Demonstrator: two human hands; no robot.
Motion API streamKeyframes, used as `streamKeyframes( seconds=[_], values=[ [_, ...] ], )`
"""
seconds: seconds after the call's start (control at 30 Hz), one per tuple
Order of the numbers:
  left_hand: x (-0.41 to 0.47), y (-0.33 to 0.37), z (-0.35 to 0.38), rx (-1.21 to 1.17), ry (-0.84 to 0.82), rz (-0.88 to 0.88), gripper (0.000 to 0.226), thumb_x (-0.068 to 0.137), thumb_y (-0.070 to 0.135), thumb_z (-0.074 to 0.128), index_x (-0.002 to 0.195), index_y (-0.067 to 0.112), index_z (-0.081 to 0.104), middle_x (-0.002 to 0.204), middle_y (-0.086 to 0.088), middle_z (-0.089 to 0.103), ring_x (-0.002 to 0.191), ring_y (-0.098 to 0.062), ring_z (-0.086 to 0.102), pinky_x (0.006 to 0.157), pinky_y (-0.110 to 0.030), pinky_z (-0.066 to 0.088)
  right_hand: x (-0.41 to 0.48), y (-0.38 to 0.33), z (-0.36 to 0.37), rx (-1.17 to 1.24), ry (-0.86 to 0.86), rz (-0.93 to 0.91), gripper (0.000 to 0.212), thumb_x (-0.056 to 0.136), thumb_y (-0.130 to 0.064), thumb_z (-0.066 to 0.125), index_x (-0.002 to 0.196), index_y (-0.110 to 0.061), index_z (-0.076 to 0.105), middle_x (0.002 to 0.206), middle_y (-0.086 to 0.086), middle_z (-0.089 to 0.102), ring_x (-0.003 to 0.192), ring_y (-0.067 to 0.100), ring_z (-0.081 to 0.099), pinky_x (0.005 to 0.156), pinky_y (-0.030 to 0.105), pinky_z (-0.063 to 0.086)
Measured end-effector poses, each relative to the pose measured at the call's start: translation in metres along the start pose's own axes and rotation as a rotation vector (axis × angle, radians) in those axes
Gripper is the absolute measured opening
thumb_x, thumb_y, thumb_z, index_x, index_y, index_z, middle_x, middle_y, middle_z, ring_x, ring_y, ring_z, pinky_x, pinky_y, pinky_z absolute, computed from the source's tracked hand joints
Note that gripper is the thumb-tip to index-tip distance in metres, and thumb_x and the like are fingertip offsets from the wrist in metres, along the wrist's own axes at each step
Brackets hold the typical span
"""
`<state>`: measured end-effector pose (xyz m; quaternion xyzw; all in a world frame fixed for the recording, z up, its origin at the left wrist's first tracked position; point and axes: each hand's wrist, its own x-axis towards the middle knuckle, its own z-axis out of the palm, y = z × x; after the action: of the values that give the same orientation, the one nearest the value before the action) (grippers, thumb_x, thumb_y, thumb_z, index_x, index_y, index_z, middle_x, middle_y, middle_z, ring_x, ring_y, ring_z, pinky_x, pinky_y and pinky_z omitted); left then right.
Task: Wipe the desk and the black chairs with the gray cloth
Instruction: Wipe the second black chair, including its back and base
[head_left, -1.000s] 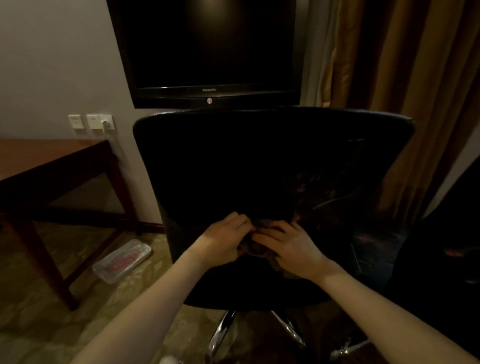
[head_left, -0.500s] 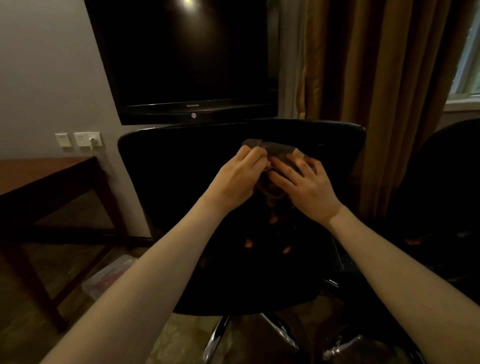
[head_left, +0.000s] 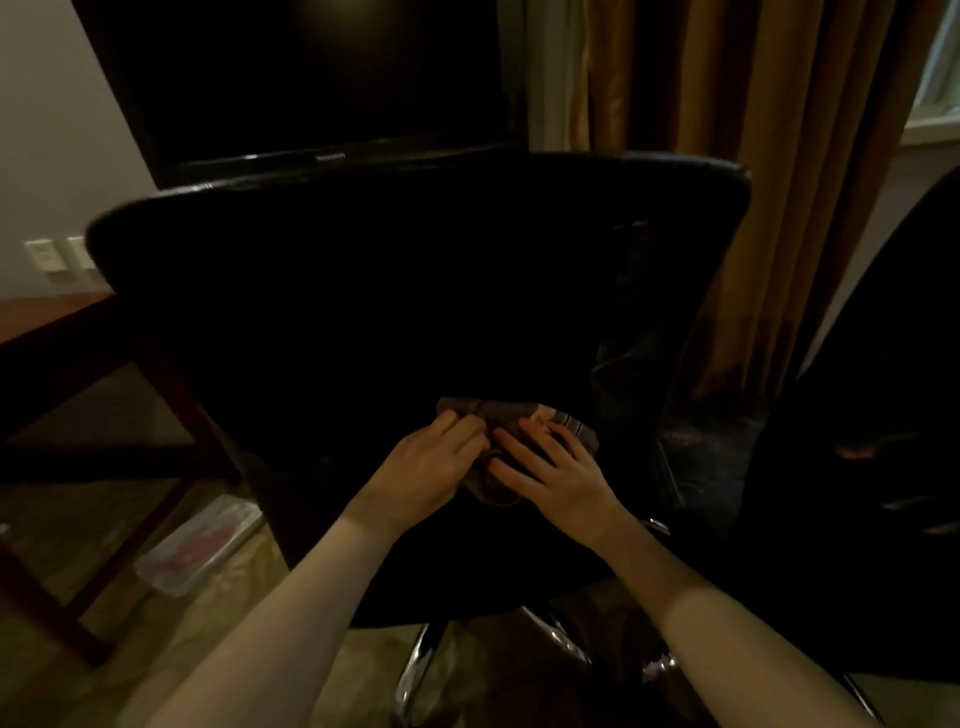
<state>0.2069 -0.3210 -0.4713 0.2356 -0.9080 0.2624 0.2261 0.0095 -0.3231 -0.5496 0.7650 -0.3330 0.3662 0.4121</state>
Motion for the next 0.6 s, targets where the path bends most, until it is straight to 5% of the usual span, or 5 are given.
streamKeyframes(
  seconds=[0.13, 0.2, 0.33, 0.47, 0.6],
  values=[
    [-0.017, 0.011, 0.021, -0.028, -0.11, -0.029, 0.075, 0.041, 0.004, 0.084, 0.105, 0.013, 0.044, 0.104, -0.001, 0.041, 0.091, -0.018, 0.044, 0.067, -0.025, 0.054, -0.021, -0.014, 0.006, 0.041, -0.087, 0.039, 0.027, 0.098, -0.017, 0.037, 0.12, -0.027, 0.048, 0.123, 0.0, 0.063, 0.116, 0.025, 0.052, 0.087, 0.042, 0.053],
    [-0.02, 0.018, 0.03, -0.071, -0.202, -0.083, 0.074, 0.039, 0.007, 0.084, 0.103, 0.013, 0.047, 0.104, 0.0, 0.045, 0.094, -0.017, 0.046, 0.068, -0.023, 0.053, -0.033, -0.02, 0.006, 0.06, -0.214, 0.014, 0.041, 0.085, -0.021, 0.06, 0.122, -0.027, 0.045, 0.12, -0.002, 0.065, 0.114, 0.025, 0.055, 0.084, 0.041, 0.054],
    [-0.016, 0.031, 0.033, -0.154, -0.486, -0.24, 0.042, 0.083, 0.014, 0.061, 0.124, 0.015, 0.05, 0.126, -0.002, 0.047, 0.119, -0.018, 0.044, 0.094, -0.024, 0.041, -0.043, -0.027, -0.002, 0.202, -0.516, 0.006, 0.09, 0.047, -0.037, 0.088, 0.123, -0.028, 0.04, 0.116, -0.007, 0.066, 0.106, 0.02, 0.063, 0.075, 0.037, 0.057],
    [0.001, 0.031, 0.012, -0.196, -0.409, -0.272, 0.03, 0.09, 0.02, 0.054, 0.12, 0.017, 0.05, 0.122, 0.001, 0.046, 0.115, -0.015, 0.043, 0.093, -0.024, 0.04, -0.017, -0.009, -0.026, 0.152, -0.374, 0.02, 0.062, 0.065, -0.038, 0.064, 0.121, -0.03, 0.041, 0.111, -0.01, 0.068, 0.096, 0.018, 0.066, 0.067, 0.028, 0.055],
    [0.039, 0.027, -0.032, -0.122, -0.109, -0.175, 0.032, 0.065, 0.004, 0.075, 0.093, 0.013, 0.061, 0.099, -0.003, 0.058, 0.094, -0.017, 0.047, 0.075, -0.023, 0.044, 0.018, 0.021, -0.056, 0.148, -0.047, 0.144, 0.032, 0.086, -0.024, 0.044, 0.117, -0.027, 0.05, 0.112, -0.005, 0.069, 0.105, 0.022, 0.055, 0.07, 0.031, 0.048]
  ],
)
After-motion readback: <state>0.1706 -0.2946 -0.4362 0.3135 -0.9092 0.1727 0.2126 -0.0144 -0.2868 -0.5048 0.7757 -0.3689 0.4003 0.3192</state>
